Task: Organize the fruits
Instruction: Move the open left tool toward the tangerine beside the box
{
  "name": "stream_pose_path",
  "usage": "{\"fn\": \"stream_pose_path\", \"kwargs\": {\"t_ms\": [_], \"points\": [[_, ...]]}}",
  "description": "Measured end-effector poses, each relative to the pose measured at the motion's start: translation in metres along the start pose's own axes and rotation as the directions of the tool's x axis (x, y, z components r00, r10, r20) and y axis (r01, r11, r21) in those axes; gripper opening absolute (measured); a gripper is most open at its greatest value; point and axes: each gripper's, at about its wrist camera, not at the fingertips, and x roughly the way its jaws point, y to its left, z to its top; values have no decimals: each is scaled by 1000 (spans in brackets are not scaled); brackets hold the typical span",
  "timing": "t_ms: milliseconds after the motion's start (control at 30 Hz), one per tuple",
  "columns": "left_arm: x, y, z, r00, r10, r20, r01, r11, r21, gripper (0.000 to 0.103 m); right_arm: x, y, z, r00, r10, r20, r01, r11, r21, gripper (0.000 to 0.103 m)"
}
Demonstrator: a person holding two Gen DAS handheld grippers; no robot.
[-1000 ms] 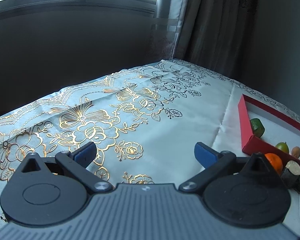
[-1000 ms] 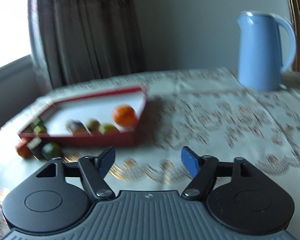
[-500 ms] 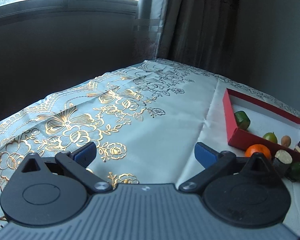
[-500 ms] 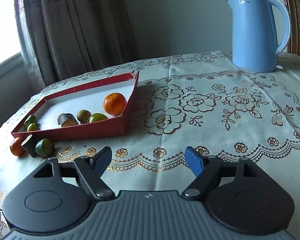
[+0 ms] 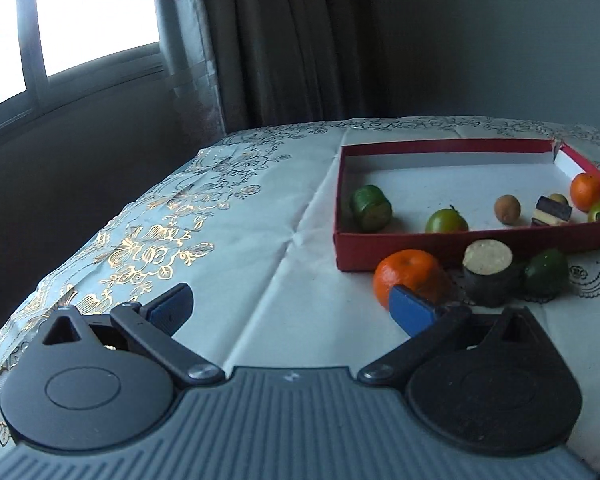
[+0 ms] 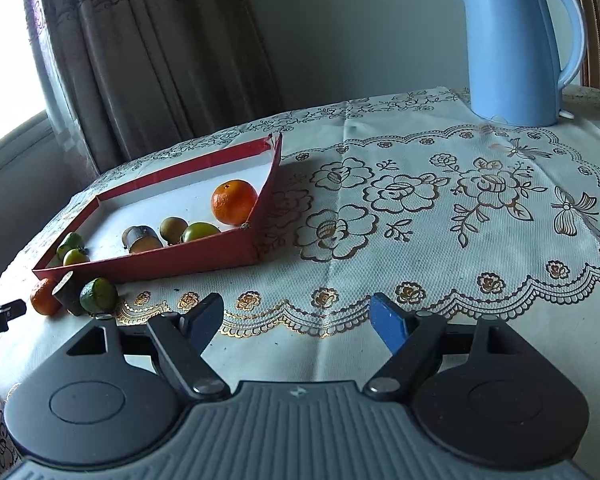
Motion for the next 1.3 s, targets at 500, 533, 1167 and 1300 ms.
{"fn": "stream_pose_path", "kwargs": {"t_ms": [500, 533, 1167, 1300], "points": [[5, -9, 8, 989, -148, 15, 148, 989, -3, 103, 1, 1, -1, 1000, -4, -7, 4, 1000, -7, 81], [7, -10, 8, 988, -151, 10, 151, 989, -1, 103, 1, 1, -1, 1000, -4, -7, 4, 1000, -7, 81], [24, -21, 13, 982, -186, -35, 186, 982, 6, 103, 2, 1, -1, 1000, -3, -10, 3, 1000, -9, 83], [18, -25, 11, 974, -226, -13, 227, 973, 52, 85, 2, 1, -1, 1000, -3, -10, 3, 1000, -9, 83]]}}
